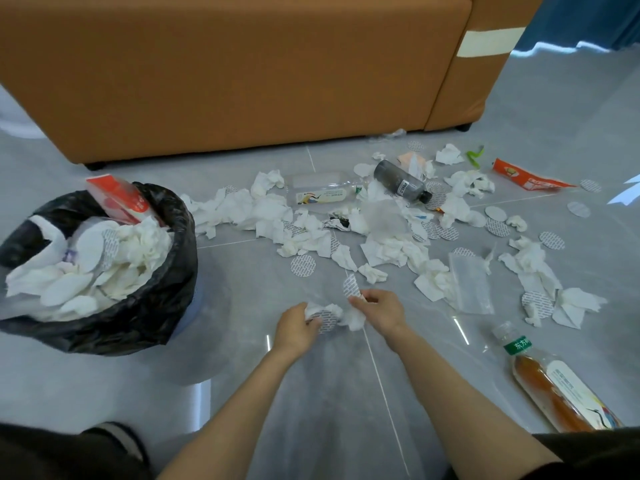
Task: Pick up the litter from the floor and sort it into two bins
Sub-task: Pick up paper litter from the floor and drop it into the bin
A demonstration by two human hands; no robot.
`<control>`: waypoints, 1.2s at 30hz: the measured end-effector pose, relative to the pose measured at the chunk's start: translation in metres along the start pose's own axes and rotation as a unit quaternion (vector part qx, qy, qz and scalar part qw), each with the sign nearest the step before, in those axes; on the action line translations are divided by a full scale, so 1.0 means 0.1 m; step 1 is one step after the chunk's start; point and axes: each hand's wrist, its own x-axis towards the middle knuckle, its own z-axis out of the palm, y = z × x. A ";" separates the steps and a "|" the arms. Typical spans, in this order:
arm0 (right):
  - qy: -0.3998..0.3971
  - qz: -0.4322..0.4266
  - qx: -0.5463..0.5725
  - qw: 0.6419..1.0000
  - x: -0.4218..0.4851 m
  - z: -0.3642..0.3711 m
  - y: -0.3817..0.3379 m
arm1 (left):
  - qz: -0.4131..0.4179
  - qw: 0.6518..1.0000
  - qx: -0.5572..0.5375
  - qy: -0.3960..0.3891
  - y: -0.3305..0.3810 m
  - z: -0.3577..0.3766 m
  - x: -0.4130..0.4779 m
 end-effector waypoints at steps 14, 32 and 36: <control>-0.170 -0.135 0.149 0.965 -0.12 0.92 -1.80 | 0.014 0.935 -0.185 0.301 0.02 -2.05 -0.28; -0.210 -0.234 0.046 0.948 -0.66 2.50 -2.67 | -0.113 0.891 -0.124 0.422 -0.86 -3.03 -0.62; -0.194 -0.322 -0.057 0.925 -0.66 2.54 -2.59 | -0.109 0.902 -0.079 0.410 -0.94 -2.99 -0.62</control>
